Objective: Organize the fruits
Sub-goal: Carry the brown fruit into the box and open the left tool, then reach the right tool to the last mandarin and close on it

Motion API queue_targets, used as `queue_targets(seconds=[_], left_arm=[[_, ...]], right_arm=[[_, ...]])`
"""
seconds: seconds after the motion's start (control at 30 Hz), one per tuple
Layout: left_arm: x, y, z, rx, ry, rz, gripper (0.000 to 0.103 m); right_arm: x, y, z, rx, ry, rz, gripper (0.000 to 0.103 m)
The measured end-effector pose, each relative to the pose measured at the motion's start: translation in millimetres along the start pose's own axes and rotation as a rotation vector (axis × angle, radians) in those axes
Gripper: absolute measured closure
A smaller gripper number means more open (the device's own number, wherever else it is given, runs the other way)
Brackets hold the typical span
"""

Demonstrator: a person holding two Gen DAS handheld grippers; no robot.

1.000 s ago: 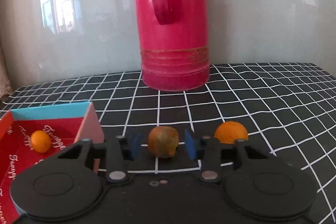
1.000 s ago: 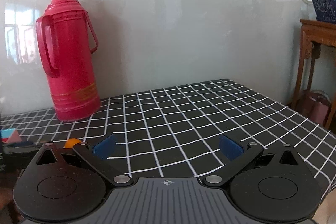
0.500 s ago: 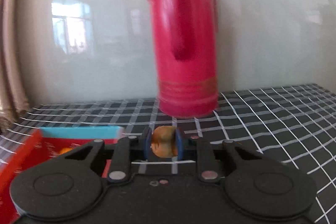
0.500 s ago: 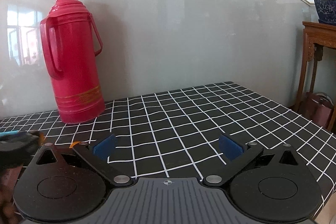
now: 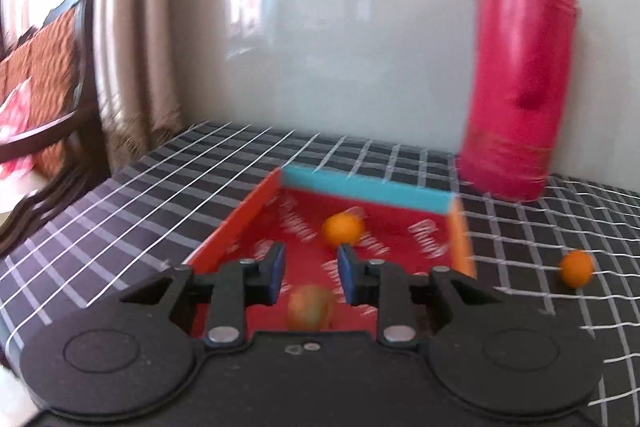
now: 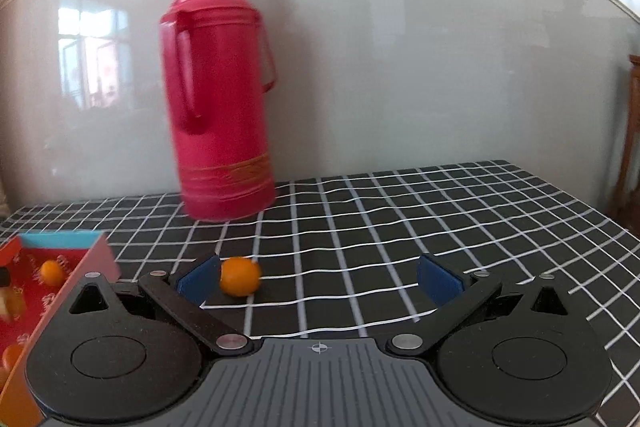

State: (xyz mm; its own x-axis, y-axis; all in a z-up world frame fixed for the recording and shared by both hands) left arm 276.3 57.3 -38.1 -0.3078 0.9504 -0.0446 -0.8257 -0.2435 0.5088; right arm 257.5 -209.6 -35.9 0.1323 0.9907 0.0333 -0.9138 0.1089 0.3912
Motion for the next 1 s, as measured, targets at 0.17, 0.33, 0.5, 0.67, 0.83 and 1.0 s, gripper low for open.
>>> queue_targets(seconds=[0.17, 0.33, 0.5, 0.67, 0.83, 1.0], left_arm=[[28.1, 3.7, 1.2, 0.033, 0.052, -0.009, 0.074], [37.7, 23.7, 8.8, -0.028, 0.044, -0.013, 0.034], [49.3, 39.4, 9.0, -0.061, 0.047, -0.022, 0.024], [64.2, 52.1, 3.0, -0.091, 0.031, 0.0, 0.02], [87.1, 62.2, -2.9, -0.137, 0.069, 0.052, 0.015], [105.7, 58.5, -4.9, -0.12, 0.122, 0.077, 0.015]], right_arm=[[21.9, -7.5, -3.7, 0.013, 0.032, 0.025, 0.0], [37.9, -19.6, -6.7, 0.036, 0.051, 0.047, 0.0], [49.6, -30.1, -12.2, 0.071, 0.056, 0.075, 0.0], [56.9, -40.9, -14.7, 0.094, 0.072, 0.09, 0.0], [58.6, -60.6, -15.2, 0.129, 0.085, 0.094, 0.0], [61.4, -81.8, -12.2, 0.163, 0.06, 0.106, 0.001]])
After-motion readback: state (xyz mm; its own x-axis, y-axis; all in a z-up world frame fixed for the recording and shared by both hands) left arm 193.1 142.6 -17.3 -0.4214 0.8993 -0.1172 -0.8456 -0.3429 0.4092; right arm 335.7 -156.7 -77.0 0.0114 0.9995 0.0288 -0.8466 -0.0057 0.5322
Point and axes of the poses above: each gripper's, at about its wrist camera, not at the fingertips, and y roughly against the way its jaws point, x to its left, z to its top, the point moved 8 cm from there along -y, roughly the way its jaws point, and after that the axes turned 5 degrees about y, right-handed, at the moved point
